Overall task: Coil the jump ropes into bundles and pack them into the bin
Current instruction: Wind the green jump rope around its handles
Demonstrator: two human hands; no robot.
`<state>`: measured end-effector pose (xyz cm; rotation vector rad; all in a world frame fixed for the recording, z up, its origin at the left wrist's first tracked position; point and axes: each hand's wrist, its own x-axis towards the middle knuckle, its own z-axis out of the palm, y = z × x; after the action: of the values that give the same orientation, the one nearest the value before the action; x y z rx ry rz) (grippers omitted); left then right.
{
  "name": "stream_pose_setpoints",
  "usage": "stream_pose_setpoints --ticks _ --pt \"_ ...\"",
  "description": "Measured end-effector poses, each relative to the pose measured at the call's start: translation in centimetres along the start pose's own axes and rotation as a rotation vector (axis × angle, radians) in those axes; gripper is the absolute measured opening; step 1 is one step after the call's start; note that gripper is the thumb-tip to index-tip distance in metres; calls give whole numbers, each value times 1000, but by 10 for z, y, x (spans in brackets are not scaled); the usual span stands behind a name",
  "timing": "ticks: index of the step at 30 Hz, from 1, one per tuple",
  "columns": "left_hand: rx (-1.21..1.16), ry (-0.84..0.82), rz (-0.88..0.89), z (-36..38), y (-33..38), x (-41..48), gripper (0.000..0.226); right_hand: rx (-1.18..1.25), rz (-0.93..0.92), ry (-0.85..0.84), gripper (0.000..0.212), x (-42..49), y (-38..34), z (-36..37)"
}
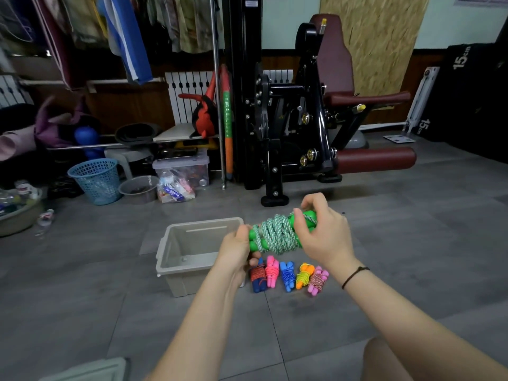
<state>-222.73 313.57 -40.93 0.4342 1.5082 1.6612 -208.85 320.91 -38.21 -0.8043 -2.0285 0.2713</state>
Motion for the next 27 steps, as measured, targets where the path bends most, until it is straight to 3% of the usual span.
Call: stream_pose_setpoints --ticks 2,5,8,11,14,17,19,21,24,27 --pt "18 -44 65 -2 -2 2 26 2 47 -91 24 9 8 2" --pt "125 -246 150 -10 2 4 25 120 135 -168 8 26 24 0" --pt "203 -472 74 -14 -4 8 28 195 159 -196 3 38 42 0" --pt "286 -574 -50 -13 -25 24 38 153 71 -281 5 37 60 13" --pt "584 -669 -132 -3 -15 61 22 133 55 -313 7 37 86 39" --pt "834 -686 -159 10 12 113 33 151 127 -238 11 51 110 72" --pt "920 -672 -189 17 21 142 50 167 141 -209 13 63 119 93" --pt "965 -672 -220 19 25 158 50 192 137 -221 13 75 122 109" --pt "908 -651 -235 6 29 163 37 154 52 -302 13 88 120 122" --pt "794 -659 -257 -16 31 157 67 144 -57 -429 17 100 106 126"
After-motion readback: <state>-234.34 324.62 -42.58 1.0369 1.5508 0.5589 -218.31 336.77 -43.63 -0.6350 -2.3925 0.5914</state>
